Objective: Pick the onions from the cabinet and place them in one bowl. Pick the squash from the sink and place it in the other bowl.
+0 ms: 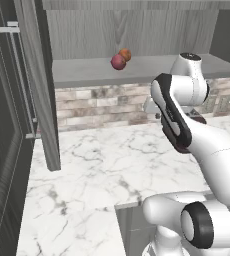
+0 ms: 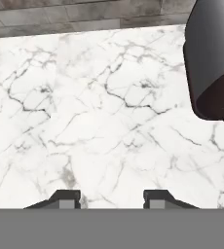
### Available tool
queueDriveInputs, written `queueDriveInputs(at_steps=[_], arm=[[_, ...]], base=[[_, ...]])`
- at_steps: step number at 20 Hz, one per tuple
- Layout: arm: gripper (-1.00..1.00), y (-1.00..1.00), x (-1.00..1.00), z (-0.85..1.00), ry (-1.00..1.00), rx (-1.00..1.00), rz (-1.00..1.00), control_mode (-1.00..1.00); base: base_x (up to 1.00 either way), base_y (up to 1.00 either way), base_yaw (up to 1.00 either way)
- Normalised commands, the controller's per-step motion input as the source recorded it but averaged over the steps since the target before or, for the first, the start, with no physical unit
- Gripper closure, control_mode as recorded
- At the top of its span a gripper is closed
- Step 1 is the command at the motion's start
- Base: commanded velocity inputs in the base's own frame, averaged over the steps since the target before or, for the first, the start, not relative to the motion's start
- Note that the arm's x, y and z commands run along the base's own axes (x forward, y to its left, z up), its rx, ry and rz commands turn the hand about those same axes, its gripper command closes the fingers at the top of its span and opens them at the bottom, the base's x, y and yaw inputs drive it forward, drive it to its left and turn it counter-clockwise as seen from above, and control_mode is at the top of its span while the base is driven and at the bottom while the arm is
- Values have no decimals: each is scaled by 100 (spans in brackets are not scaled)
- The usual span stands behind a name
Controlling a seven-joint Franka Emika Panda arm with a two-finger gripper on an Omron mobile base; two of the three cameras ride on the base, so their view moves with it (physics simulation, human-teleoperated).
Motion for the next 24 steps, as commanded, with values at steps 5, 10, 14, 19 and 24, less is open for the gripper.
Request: queueDriveInputs(at_steps=[5, 10, 14, 19, 24], arm=[[-100, 2, -4, 2, -2, -1, 0, -100], [-100, 6, -14, 31, -19, -2, -1, -100], [-100, 5, -17, 49, -21, -1, -3, -100], [-100, 11, -19, 55, -23, -5, 0, -100], [-100, 23, -16, 53, -28, -7, 2, -100]], base=[[0, 0, 0], [0, 0, 0], [0, 0, 0], [0, 0, 0], [0, 0, 0]])
